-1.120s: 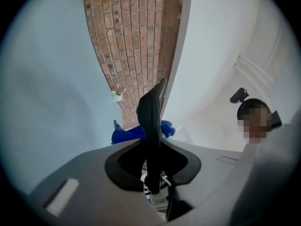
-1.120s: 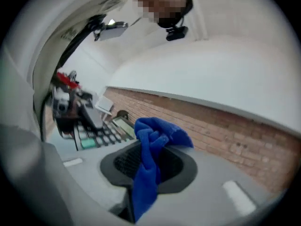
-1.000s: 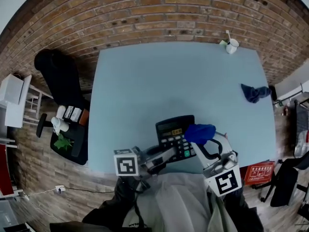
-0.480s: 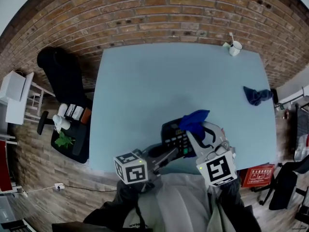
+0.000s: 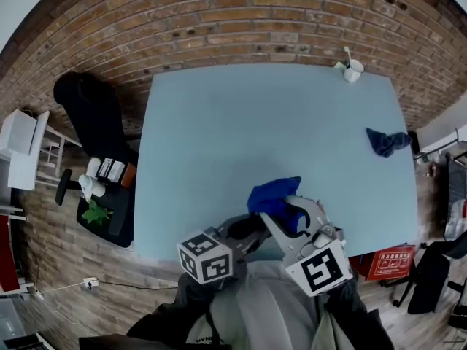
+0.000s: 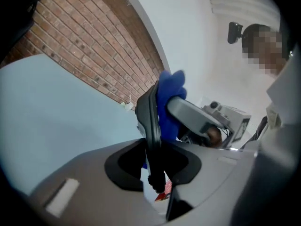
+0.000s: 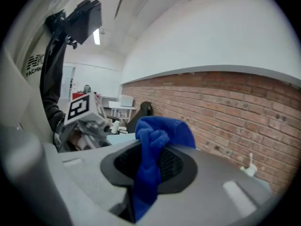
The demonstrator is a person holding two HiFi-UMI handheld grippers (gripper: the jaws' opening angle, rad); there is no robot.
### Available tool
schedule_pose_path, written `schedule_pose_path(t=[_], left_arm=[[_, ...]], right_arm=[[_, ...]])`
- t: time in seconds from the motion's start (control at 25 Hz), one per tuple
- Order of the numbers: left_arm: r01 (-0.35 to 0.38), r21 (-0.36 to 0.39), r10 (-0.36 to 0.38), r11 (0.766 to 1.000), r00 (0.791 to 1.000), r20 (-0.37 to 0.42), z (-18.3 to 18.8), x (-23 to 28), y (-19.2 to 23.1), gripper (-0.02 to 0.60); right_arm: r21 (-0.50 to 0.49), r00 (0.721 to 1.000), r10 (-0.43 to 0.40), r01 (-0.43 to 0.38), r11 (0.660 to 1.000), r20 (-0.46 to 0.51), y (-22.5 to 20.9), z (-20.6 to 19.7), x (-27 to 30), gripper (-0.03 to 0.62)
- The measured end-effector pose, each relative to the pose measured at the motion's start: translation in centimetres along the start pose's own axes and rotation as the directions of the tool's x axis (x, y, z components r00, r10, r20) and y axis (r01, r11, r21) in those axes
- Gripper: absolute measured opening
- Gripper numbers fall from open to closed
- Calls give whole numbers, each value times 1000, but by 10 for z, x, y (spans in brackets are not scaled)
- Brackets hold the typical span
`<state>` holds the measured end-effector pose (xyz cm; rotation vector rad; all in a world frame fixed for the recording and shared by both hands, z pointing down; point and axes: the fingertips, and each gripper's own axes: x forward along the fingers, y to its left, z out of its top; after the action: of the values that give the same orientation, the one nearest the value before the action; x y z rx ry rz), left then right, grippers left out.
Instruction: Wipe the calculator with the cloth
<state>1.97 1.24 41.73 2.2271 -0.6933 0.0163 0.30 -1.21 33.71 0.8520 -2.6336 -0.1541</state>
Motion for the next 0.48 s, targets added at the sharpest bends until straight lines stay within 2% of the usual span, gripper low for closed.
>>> schedule_pose_path(t=[0.12,0.2,0.28,0.4,0.48], left_arm=[[-27,56,26,998,999,21,5,-6,4,83],[-42,108,40,993,999,16,6,-6,3,80],[-60,139,59,988,998,17,6,-4,2,80],[-92,138,89,986,996,30,6,-2,6,81],[-113,146,108,983,993,37,8,-3,10,81]], right_arm=[[155,982,-164,176,972,-90,-61,-32,-20,87],[153,971,-202,221,963,-129,-80,-38,-28,87],[127,979,-170,184,975,-115,-70,-27,-25,87],[166,998,-49,56,985,-47,-34,-6,-10,87],[196,999,43,-44,980,8,-11,6,-3,87]])
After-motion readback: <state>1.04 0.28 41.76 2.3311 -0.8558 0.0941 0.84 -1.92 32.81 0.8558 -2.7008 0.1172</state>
